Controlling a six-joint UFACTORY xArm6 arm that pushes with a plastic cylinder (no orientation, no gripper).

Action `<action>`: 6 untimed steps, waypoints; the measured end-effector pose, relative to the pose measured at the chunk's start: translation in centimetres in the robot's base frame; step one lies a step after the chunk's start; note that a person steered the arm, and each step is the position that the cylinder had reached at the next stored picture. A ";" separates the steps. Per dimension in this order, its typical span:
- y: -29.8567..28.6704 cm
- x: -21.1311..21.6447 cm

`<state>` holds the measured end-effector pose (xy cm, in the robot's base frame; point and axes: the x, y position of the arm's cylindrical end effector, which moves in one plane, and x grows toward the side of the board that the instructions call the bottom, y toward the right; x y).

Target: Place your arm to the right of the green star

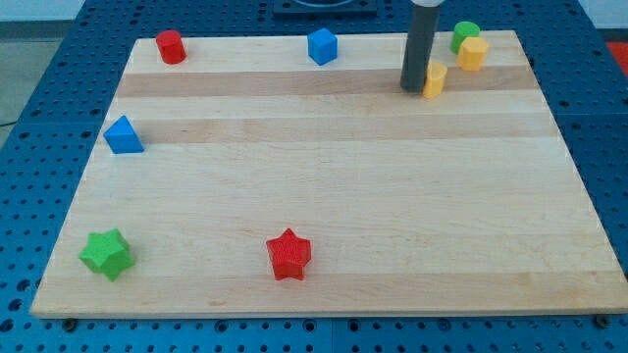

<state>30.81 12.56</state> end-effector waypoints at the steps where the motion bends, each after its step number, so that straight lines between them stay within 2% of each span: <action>1: 1.4 0.0; 3: 4.9 0.2; 6: 7.9 4.4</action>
<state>35.21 20.48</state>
